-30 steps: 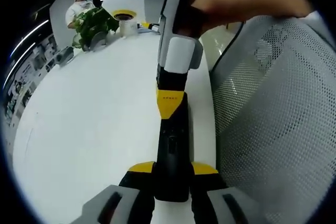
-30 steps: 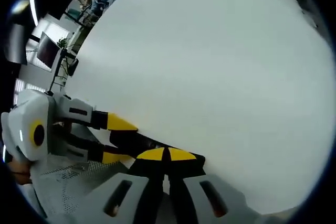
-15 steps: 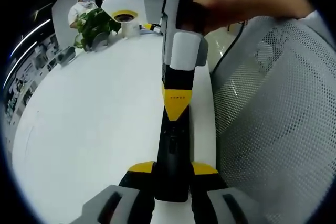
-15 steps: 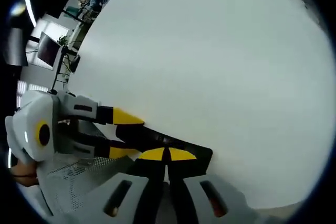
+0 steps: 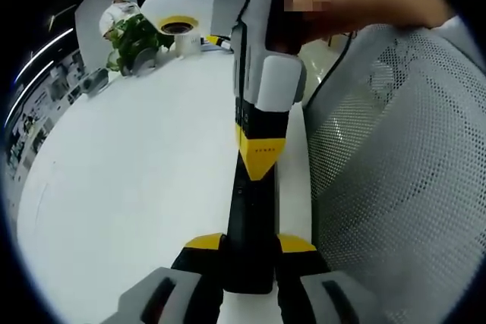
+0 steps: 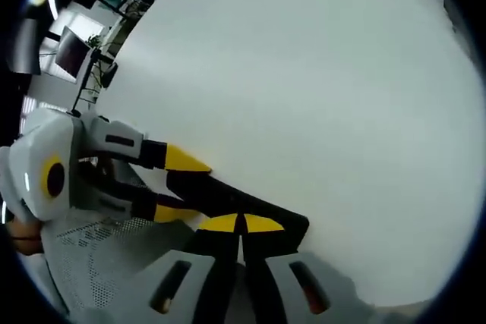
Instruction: Press the specified remote control buttons in sequence, fully releasing each button before pressing the next.
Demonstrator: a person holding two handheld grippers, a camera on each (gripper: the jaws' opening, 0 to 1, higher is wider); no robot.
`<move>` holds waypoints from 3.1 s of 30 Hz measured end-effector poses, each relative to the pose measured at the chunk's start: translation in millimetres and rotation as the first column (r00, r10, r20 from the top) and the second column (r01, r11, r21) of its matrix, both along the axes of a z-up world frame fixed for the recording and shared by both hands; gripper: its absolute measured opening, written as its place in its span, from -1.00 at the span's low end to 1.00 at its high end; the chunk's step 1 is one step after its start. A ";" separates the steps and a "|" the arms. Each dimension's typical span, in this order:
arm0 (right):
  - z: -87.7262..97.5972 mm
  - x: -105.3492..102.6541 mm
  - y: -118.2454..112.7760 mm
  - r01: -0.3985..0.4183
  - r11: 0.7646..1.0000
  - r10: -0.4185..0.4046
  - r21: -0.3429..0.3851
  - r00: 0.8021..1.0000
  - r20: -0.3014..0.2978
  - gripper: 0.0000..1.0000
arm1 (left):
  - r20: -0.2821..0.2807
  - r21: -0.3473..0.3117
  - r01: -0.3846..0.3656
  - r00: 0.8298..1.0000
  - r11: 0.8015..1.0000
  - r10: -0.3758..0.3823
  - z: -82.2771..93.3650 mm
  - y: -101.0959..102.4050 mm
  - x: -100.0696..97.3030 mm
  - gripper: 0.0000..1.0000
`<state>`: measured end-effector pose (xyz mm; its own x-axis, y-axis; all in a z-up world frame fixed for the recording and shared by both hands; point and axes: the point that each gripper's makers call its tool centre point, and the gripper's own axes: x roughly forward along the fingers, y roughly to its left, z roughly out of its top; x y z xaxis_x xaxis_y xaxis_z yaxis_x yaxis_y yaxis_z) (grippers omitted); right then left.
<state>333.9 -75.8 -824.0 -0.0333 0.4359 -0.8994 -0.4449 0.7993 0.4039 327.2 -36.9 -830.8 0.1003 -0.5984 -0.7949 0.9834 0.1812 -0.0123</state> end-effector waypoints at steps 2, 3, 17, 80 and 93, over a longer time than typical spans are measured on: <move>-0.3 0.7 -0.9 -0.007 1.000 0.007 0.003 1.000 0.011 -1.00 | 0.001 0.000 0.000 1.000 1.000 0.000 -0.3 -0.3 0.3 -0.50; -0.4 1.0 -1.0 -0.002 1.000 0.002 0.004 1.000 0.012 -1.00 | 0.001 0.001 0.001 1.000 1.000 -0.001 -0.1 -0.3 0.2 -0.50; -0.4 2.0 -1.3 -0.032 0.999 0.032 -0.006 0.999 0.029 -1.00 | 0.001 0.003 0.000 1.000 1.000 0.000 0.4 -1.7 0.6 -0.50; 2.8 -1.1 -9.2 0.077 0.997 -0.078 -0.022 0.994 -0.070 -1.00 | 0.010 0.005 0.021 1.000 1.000 -0.021 0.9 -3.1 -1.2 -0.51; -1.6 -2.2 -10.7 0.002 0.996 -0.004 -0.093 1.000 -0.024 -1.00 | 0.002 0.021 0.015 1.000 1.000 -0.015 0.4 -3.4 -0.8 -0.50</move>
